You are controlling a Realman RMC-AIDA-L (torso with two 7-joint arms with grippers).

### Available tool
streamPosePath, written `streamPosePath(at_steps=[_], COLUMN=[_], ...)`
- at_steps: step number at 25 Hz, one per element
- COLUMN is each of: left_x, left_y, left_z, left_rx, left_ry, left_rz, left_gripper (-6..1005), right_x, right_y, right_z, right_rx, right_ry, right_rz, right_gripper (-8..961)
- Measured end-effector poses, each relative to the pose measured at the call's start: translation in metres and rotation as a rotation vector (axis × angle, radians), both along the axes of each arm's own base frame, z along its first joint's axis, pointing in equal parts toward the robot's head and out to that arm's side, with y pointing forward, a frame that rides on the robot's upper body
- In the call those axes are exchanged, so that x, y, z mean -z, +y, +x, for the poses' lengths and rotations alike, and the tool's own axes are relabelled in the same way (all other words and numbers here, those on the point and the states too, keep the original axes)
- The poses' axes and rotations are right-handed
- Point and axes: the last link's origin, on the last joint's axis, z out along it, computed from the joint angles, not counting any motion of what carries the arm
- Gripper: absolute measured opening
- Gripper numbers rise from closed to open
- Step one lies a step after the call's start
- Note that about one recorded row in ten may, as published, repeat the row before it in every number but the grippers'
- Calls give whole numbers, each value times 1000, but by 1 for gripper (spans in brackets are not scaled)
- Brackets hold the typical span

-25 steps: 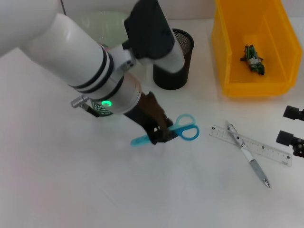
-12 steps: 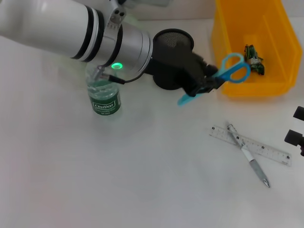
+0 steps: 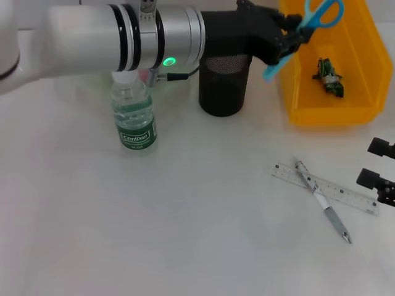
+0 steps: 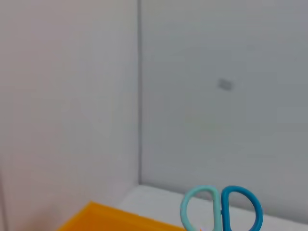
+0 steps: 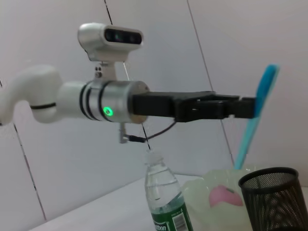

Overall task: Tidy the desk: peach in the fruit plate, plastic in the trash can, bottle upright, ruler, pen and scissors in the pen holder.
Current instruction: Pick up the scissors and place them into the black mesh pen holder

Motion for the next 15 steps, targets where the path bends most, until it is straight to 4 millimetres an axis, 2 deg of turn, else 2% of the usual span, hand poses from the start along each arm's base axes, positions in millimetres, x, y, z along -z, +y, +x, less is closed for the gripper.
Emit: streamPosePath(at_steps=[5,10,15], left_x=[1,3,4], left_y=[16,21,22], left_z=[-13,-23,-27], left_rx=[-54,-63,-70], left_ry=[-112,-145,-147], left_rz=[138,224,239], left_gripper=[260,263,266], right_x=[7,12,16], right_y=[4,7,9], right_z=[-6,-12,-15], right_rx=[-16,-28,-33], right_ry=[17,34,47], right_rz=[-11,-22,-32], right_gripper=[765,765,765])
